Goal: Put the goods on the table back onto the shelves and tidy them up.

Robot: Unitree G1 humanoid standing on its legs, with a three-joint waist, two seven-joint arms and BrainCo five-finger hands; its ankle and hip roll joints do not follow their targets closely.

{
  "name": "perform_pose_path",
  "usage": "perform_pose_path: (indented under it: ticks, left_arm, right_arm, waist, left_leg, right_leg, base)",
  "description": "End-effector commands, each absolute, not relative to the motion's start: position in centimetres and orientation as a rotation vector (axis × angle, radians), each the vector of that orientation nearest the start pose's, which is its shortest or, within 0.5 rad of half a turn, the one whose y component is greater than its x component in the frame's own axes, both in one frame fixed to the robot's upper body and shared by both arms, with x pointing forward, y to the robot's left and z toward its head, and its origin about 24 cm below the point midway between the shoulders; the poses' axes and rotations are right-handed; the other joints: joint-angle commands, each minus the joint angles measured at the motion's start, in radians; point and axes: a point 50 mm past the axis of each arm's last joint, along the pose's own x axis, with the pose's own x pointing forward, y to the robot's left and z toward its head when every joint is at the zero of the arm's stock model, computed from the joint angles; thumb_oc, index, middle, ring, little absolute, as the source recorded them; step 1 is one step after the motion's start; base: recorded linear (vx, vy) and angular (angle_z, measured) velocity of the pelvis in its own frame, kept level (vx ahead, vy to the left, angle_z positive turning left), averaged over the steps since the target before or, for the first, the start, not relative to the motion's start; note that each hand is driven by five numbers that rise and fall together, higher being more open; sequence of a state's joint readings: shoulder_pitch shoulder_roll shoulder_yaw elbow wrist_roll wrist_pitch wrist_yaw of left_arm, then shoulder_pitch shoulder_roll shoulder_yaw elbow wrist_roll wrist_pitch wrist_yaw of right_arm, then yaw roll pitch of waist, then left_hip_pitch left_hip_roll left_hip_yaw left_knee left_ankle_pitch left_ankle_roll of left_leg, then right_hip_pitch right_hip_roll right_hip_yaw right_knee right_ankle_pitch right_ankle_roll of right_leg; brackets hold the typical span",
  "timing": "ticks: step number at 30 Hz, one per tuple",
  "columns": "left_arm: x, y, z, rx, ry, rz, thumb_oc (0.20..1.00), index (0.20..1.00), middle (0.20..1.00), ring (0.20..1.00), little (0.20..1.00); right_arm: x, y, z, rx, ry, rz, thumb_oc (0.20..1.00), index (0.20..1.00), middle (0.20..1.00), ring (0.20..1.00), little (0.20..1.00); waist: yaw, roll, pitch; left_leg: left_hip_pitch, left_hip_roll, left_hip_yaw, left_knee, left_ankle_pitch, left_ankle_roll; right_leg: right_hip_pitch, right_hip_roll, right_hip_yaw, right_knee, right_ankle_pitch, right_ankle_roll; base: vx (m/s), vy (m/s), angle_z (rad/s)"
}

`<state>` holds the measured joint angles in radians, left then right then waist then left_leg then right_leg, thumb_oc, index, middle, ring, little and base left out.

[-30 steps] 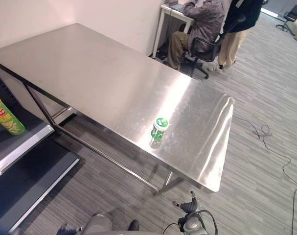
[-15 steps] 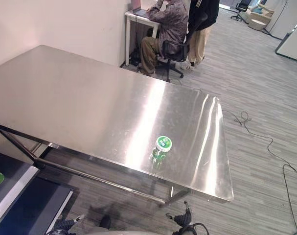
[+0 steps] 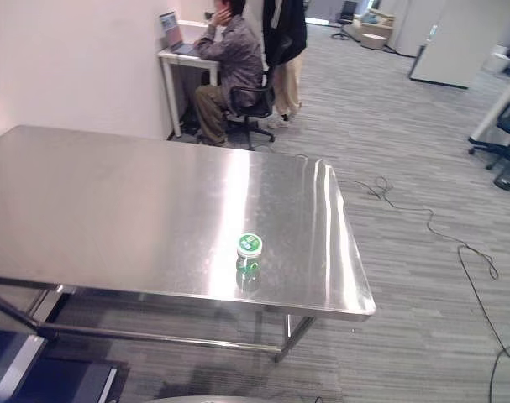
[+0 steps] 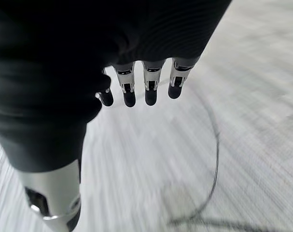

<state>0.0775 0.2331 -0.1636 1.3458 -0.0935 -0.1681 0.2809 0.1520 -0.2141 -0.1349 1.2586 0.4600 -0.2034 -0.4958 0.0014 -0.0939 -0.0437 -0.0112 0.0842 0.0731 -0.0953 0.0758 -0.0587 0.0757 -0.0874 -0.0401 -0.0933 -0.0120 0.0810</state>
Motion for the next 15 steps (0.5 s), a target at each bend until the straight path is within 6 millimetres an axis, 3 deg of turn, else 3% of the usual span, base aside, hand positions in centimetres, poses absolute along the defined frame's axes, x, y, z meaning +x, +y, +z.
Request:
perform_pose_path:
  ticks: [1,3,4,5,6,7,8,10,12,13,14,15]
  left_arm:
    - [5.4,25.2,-16.1,0.467,1.208,0.246,1.000,1.000,1.000,1.000,1.000]
    - [5.5,25.1,-16.1,0.482,1.199,0.211,1.000,1.000,1.000,1.000,1.000]
    - [5.3,24.7,-16.2,0.485,1.203,0.183,1.000,1.000,1.000,1.000,1.000]
    - [5.3,24.7,-16.2,0.486,1.205,0.182,1.000,1.000,1.000,1.000,1.000]
    - [5.2,24.5,-16.3,0.484,1.202,0.177,1.000,1.000,1.000,1.000,1.000]
    - [4.9,24.1,-16.4,0.482,1.205,0.172,1.000,1.000,1.000,1.000,1.000]
    - [4.8,24.1,-16.4,0.483,1.206,0.171,1.000,1.000,1.000,1.000,1.000]
    - [4.8,23.8,-16.5,0.483,1.202,0.170,1.000,1.000,1.000,1.000,1.000]
    - [4.8,23.5,-16.5,0.489,1.193,0.163,1.000,1.000,1.000,1.000,1.000]
    - [5.1,23.3,-16.5,0.493,1.183,0.147,1.000,1.000,1.000,1.000,1.000]
    - [5.1,23.3,-16.5,0.493,1.183,0.147,1.000,1.000,1.000,1.000,1.000]
    - [5.1,23.6,-16.4,0.504,1.175,0.132,1.000,1.000,1.000,1.000,1.000]
  right_arm:
    - [3.7,-33.1,-12.0,-0.022,0.881,-1.344,1.000,1.000,1.000,1.000,1.000]
    - [5.5,-35.2,-9.6,-0.048,0.699,-1.392,1.000,1.000,1.000,1.000,1.000]
    - [8.7,-37.0,-5.6,-0.150,0.466,-1.375,1.000,1.000,1.000,1.000,1.000]
    - [8.7,-36.9,-5.7,-0.153,0.468,-1.376,1.000,1.000,1.000,1.000,1.000]
    - [10.0,-37.4,-3.6,-0.234,0.365,-1.350,1.000,1.000,1.000,1.000,1.000]
    - [12.0,-38.3,1.0,-0.435,0.158,-1.350,1.000,1.000,1.000,1.000,1.000]
    - [11.9,-38.2,1.0,-0.439,0.159,-1.351,1.000,1.000,1.000,1.000,1.000]
    - [13.1,-38.4,5.7,-0.614,-0.063,-1.369,1.000,1.000,1.000,1.000,1.000]
    - [15.0,-36.9,9.7,-0.702,-0.276,-1.280,1.000,1.000,1.000,1.000,1.000]
    - [16.6,-34.6,12.8,-0.698,-0.455,-1.125,1.000,1.000,1.000,1.000,1.000]
    - [16.5,-34.6,12.9,-0.698,-0.453,-1.124,1.000,1.000,1.000,1.000,1.000]
    - [18.0,-32.3,15.5,-0.704,-0.593,-0.895,1.000,1.000,1.000,1.000,1.000]
  waist:
    - [-0.011,0.017,0.017]
    - [-0.018,0.020,0.014]
    - [-0.022,0.023,0.012]
    - [-0.021,0.025,0.010]
    - [-0.022,0.026,0.011]
    - [-0.021,0.032,0.006]
    - [-0.020,0.035,0.004]
    - [-0.016,0.037,0.002]
    - [-0.002,0.039,0.000]
    - [0.008,0.036,0.000]
    - [0.007,0.035,0.000]
    - [0.022,0.026,0.004]
  left_leg:
    - [0.061,0.014,-0.057,0.008,-0.132,-0.016]
    - [0.062,0.008,-0.056,0.008,-0.136,-0.015]
    - [0.055,0.000,-0.058,0.008,-0.130,-0.012]
    - [0.059,0.002,-0.059,0.008,-0.139,-0.012]
    - [0.055,-0.003,-0.060,0.008,-0.132,-0.010]
    - [0.056,-0.005,-0.067,0.008,-0.137,-0.004]
    - [0.061,-0.003,-0.068,0.008,-0.146,-0.004]
    - [0.055,-0.005,-0.077,0.008,-0.138,0.002]
    - [0.053,-0.004,-0.087,0.008,-0.137,0.005]
    - [0.049,-0.005,-0.092,0.008,-0.133,0.005]
    - [0.048,-0.005,-0.094,0.008,-0.133,0.005]
    - [0.047,-0.004,-0.095,0.008,-0.126,0.002]
  right_leg:
    - [-0.116,-0.115,-0.008,0.019,0.126,0.129]
    - [-0.121,-0.119,-0.001,0.018,0.132,0.134]
    - [-0.131,-0.125,0.006,0.018,0.144,0.135]
    - [-0.126,-0.123,0.004,0.016,0.137,0.136]
    - [-0.132,-0.127,0.008,0.017,0.143,0.135]
    - [-0.129,-0.129,0.007,0.014,0.138,0.135]
    - [-0.124,-0.128,0.005,0.013,0.131,0.137]
    - [-0.128,-0.131,0.002,0.012,0.132,0.134]
    - [-0.123,-0.132,-0.005,0.011,0.127,0.132]
    - [-0.122,-0.134,-0.012,0.010,0.126,0.132]
    - [-0.121,-0.134,-0.014,0.010,0.126,0.131]
    - [-0.117,-0.133,-0.020,0.008,0.125,0.131]
  base:
    - [-0.01,0.053,-0.22]
    - [-0.01,0.052,-0.14]
    - [0.01,0.042,-0.06]
    - [-0.02,0.036,-0.06]
    - [0.02,0.023,-0.12]
    - [0.02,0.024,-0.12]
    - [0.03,0.014,-0.12]
    - [0.01,0.001,0.02]
    - [0.00,-0.009,0.09]
    - [-0.05,-0.019,0.10]
    - [-0.03,-0.037,0.10]
    - [0.01,-0.037,0.20]
